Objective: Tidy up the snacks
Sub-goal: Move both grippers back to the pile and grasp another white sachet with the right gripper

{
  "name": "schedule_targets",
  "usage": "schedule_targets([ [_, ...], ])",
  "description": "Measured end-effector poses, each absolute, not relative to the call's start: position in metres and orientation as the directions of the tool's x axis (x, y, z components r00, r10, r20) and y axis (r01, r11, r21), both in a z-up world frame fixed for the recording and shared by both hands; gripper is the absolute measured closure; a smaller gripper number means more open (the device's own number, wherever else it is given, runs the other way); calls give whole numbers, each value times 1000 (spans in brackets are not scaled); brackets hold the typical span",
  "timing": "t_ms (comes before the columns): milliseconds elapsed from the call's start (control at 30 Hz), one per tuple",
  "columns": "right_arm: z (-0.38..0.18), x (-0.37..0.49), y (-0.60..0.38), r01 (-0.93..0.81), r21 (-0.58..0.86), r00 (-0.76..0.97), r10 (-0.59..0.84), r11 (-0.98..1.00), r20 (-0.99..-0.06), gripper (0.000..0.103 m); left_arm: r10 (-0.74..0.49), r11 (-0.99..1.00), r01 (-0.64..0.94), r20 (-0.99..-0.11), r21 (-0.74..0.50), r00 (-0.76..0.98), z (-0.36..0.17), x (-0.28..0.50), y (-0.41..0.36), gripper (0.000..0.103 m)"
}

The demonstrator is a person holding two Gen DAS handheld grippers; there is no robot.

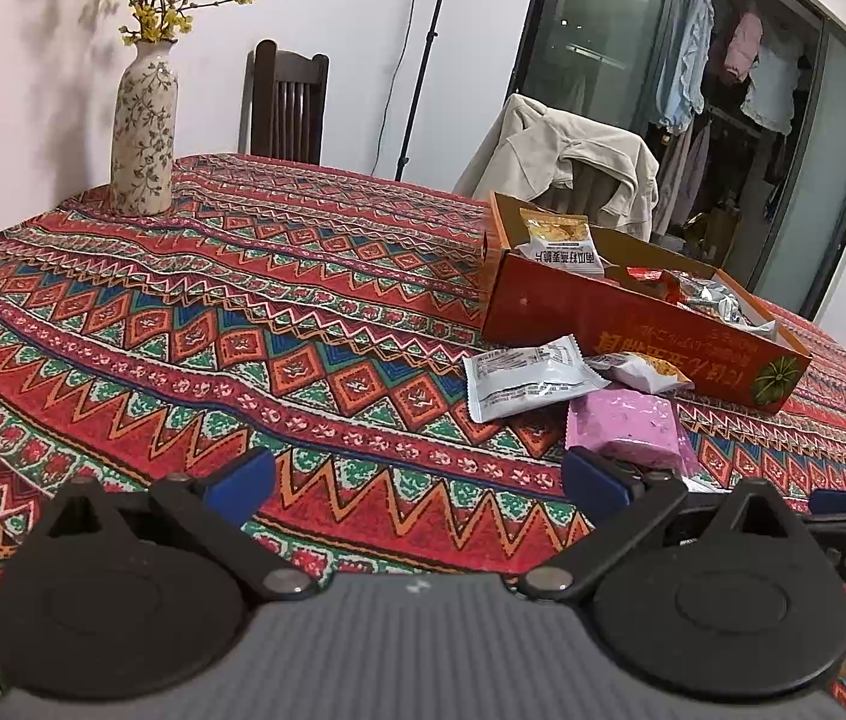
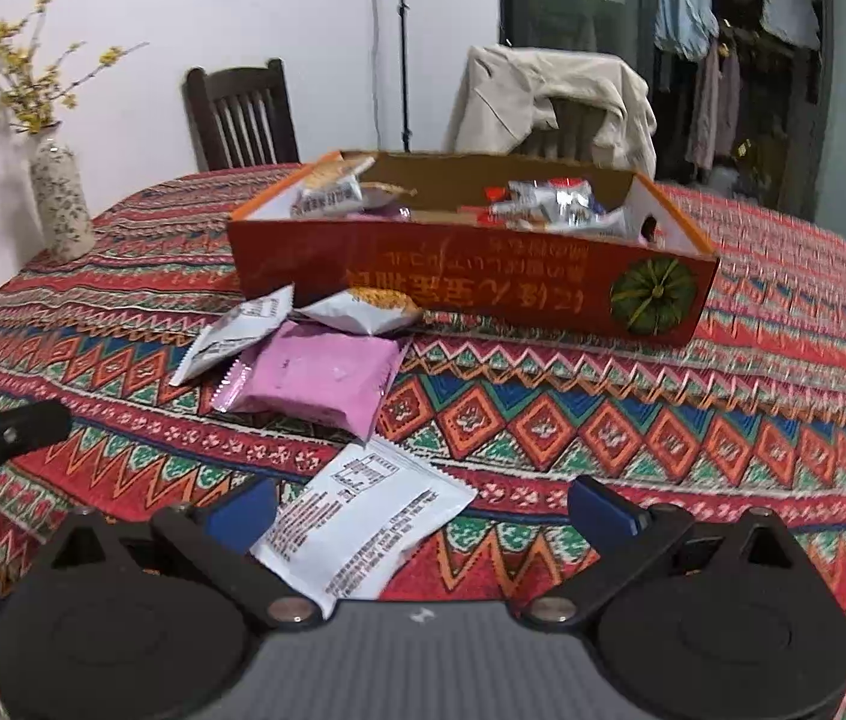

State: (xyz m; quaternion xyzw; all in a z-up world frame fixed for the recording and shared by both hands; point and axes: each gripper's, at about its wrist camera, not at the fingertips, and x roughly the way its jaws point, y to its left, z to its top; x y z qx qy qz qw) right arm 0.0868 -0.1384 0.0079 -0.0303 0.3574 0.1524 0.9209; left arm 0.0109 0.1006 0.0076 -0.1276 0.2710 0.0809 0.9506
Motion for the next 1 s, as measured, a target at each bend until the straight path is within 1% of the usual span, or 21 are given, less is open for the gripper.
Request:
schedule_targets([
  [200, -8, 102, -131, -241, 114, 656, 248, 964, -713, 0, 74, 953, -219, -538, -211, 840, 2, 12, 107, 0],
  [367, -11, 99, -124, -252, 63, 662, 220, 966, -717, 2, 59, 949, -216, -542, -230, 838, -4, 15, 109, 0],
  [467, -12, 95, -122, -265, 24, 673, 203, 964, -712, 10, 51, 950, -210, -548, -232, 835, -6, 16, 106, 0],
  [500, -11, 95, -124, -274, 27, 674, 211, 961, -708, 15, 51, 950, -211, -550, -231, 833, -7, 16, 105, 0],
  [533, -9, 95, -126, -276, 27, 674, 213, 961, -707, 25, 53, 949, -214, -553, -230, 831, -8, 17, 104, 0],
  [567, -8, 95, -129, -283, 28, 675, 220, 959, -704, 31, 54, 950, -215, -555, -229, 830, -8, 17, 104, 0],
  [600, -6, 94, -131, -296, 29, 674, 230, 955, -702, 45, 55, 950, -216, -557, -227, 829, -9, 17, 103, 0],
  [633, -5, 94, -133, -304, 28, 672, 235, 952, -702, 52, 58, 950, -219, -561, -224, 826, -9, 18, 102, 0],
  [700, -4, 93, -136, -325, 26, 666, 248, 945, -704, 53, 60, 950, -220, -563, -221, 825, -9, 18, 100, 0],
  [733, -4, 92, -137, -341, 22, 665, 258, 940, -701, 57, 59, 951, -218, -562, -220, 825, -9, 18, 99, 0],
  [833, -3, 87, -137, -371, 10, 671, 276, 928, -688, 61, 64, 952, -219, -565, -212, 823, -8, 19, 95, 0],
  [1000, -1, 84, -144, -393, 33, 683, 316, 919, -659, 63, 73, 955, -221, -568, -196, 820, -8, 20, 89, 0],
])
